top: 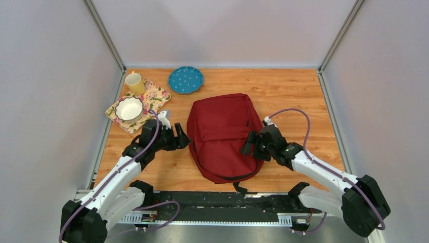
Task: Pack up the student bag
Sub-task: Reset both arms
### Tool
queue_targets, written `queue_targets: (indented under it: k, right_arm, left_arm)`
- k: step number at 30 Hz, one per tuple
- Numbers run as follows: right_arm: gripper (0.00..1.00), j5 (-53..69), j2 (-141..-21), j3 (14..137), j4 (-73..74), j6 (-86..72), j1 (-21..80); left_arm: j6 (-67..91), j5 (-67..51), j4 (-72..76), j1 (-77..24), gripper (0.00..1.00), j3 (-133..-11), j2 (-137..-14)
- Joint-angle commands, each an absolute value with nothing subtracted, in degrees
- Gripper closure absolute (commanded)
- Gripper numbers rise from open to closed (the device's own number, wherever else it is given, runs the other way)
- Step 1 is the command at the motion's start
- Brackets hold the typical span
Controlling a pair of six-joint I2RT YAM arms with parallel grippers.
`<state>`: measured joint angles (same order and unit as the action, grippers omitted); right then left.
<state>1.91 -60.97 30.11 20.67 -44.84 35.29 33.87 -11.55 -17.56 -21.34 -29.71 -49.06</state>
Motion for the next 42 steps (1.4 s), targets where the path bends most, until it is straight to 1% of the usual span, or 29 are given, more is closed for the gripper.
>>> queue_targets:
  k: [1,4,5,7,8,10,11,13,15,18,19,20,21,22,23,24,25,26,27,29,32,33,34,35,37,42]
  right_arm:
    - [0.21,7.6,-58.6,30.3,13.5,-48.5,37.1]
    - [0.21,10.0,-57.9,31.5,13.0,-47.8,37.4]
    - [0.22,8.5,-58.0,32.6,14.2,-47.6,37.4]
    - [0.21,4.0,-56.1,35.7,21.4,-46.5,37.4]
    - [0.18,-2.7,-54.7,36.6,23.8,-44.7,37.4]
    - [0.15,-9.2,-49.3,38.7,30.0,-43.0,37.3]
    - [0.11,-14.9,-47.5,40.2,31.0,-41.8,37.3]
    - [0.07,-18.6,-43.1,41.5,31.6,-37.6,36.7]
    - [0.06,-23.3,-41.8,44.6,32.9,-33.7,35.8]
    - [0.05,-29.0,-42.8,49.5,35.8,-30.5,33.5]
    - [0.05,-28.8,-43.8,50.7,36.1,-28.5,32.2]
    - [0.04,-24.7,-45.9,51.4,36.4,-27.0,30.2]
    - [0.04,-21.9,-48.0,52.8,36.6,-26.2,24.9]
    - [0.04,-18.8,-49.9,53.8,37.6,-26.5,21.7]
    - [0.04,-12.8,-54.1,54.7,39.0,-27.0,18.4]
    - [0.04,-9.4,-55.8,55.6,41.3,-27.2,12.4]
    - [0.04,-5.8,-57.2,56.7,41.7,-27.3,9.4]
    - [0.04,1.7,-58.3,56.8,41.7,-27.2,7.0]
    - [0.04,4.2,-59.1,56.6,41.1,-27.2,3.1]
    - [0.04,7.5,-59.2,55.9,40.0,-26.6,1.0]
    - [0.04,5.8,-58.7,55.8,39.9,-26.0,0.4]
    - [0.04,5.7,-58.4,55.8,40.1,-26.2,0.4]
    - [0.04,5.6,-57.8,55.7,40.1,-26.6,0.5]
    - [0.04,5.9,-57.0,55.3,40.0,-26.9,0.5]
    - [0.04,5.6,-54.2,54.5,38.9,-27.3,0.4]
    - [0.04,0.7,-48.0,51.2,35.2,-28.3,0.5]
  left_arm:
    - [35.9,-11.5,-17.1,-21.3,0.22,-30.1,-47.5]
    - [36.5,-11.5,-16.5,-21.2,0.22,-30.1,-46.9]
    - [36.6,-11.2,-16.3,-21.2,0.22,-30.1,-46.8]
    - [36.6,-9.8,-16.8,-21.2,0.21,-30.2,-46.3]
    - [36.6,-9.1,-17.7,-21.3,0.21,-30.4,-46.1]
    - [37.5,-6.8,-18.5,-21.2,0.20,-30.3,-45.0]
    - [38.9,-4.0,-18.5,-21.2,0.20,-29.5,-44.4]
    - [39.7,-0.9,-18.0,-21.2,0.19,-28.5,-41.7]
    - [40.7,-0.1,-16.1,-21.2,0.19,-26.7,-38.5]
    - [38.9,2.3,-14.9,-21.2,0.19,-26.2,-35.7]
    - [37.8,3.6,-15.6,-21.2,0.19,-26.6,-35.6]
    - [35.3,4.8,-18.1,-21.2,0.19,-28.2,-35.5]
    - [33.8,6.2,-19.5,-21.2,0.19,-29.3,-35.9]
    - [32.0,9.3,-20.6,-21.2,0.19,-30.4,-36.2]
    - [27.6,10.5,-21.3,-21.2,0.19,-32.8,-36.6]
    - [25.4,11.3,-21.5,-21.2,0.19,-34.4,-37.9]
    - [23.2,11.7,-21.5,-21.2,0.19,-35.9,-38.8]
    - [18.7,11.5,-21.9,-21.3,0.19,-39.1,-39.7]
    - [16.9,11.4,-21.7,-21.2,0.17,-40.2,-41.4]
    - [11.3,11.6,-20.6,-21.2,0.11,-42.0,-43.0]
    - [8.7,11.9,-19.9,-19.4,0.10,-42.7,-47.0]
    - [9.7,9.4,-19.9,-17.4,0.10,-42.7,-48.7]
    - [11.2,2.7,-19.9,-12.9,0.10,-42.4,-49.1]
    - [15.5,0.4,-19.8,-10.5,0.10,-41.4,-49.6]
    - [18.8,-3.4,-19.5,-8.3,0.09,-39.9,-49.0]
    - [23.6,-3.5,-18.2,-8.1,0.09,-35.1,-42.9]
